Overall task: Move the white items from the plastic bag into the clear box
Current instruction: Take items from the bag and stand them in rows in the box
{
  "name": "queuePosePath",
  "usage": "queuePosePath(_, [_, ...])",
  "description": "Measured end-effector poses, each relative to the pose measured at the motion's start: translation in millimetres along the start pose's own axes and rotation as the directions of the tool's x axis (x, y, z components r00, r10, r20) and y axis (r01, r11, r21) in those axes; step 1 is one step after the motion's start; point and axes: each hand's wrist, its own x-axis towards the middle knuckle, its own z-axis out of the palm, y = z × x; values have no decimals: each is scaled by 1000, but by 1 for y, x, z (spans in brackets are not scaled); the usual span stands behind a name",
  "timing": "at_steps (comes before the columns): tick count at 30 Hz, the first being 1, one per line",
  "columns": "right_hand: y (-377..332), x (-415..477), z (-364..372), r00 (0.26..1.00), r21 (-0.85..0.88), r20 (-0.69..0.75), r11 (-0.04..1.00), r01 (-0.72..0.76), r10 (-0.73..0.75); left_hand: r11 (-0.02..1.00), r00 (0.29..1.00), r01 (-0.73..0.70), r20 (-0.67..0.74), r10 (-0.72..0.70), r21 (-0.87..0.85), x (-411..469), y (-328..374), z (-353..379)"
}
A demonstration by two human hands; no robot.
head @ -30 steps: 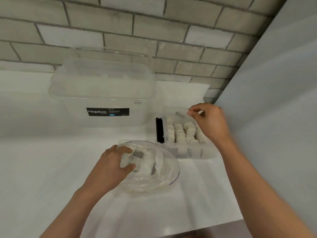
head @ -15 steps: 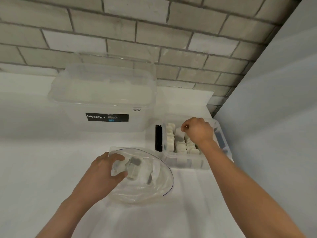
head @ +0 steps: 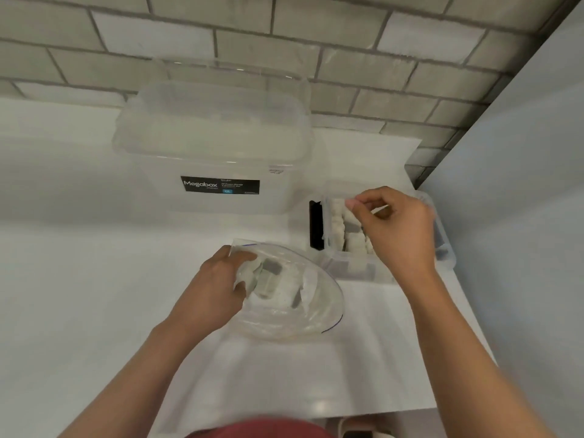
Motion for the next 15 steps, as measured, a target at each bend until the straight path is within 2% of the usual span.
queuePosePath(2, [-33,-38,9,987,217,159,976,-1,-35,1000,1000,-24,-11,24,-1,1,0,1])
queuePosePath(3, [-42,-53,19,956,259,285,966,-12,-64,999,999,-37,-14,37,-2,2,-1,2])
queuePosePath(5, [-44,-74,46,839,149,530,988,50,-122,998,998,-65,-14,66,4,3,-2,2])
queuePosePath(7, [-29,-81,77,741,-68,662,975,213,-116,996,997,-82,2,82,17,3,-2,1])
queuePosePath(10, [-5,-83,111,723,-249,686,907,340,-83,996,996,-80,39,79,31,2,-3,2])
queuePosePath(15, [7,-84,133,749,-346,663,882,320,-12,997,996,-79,55,77,23,4,-7,4])
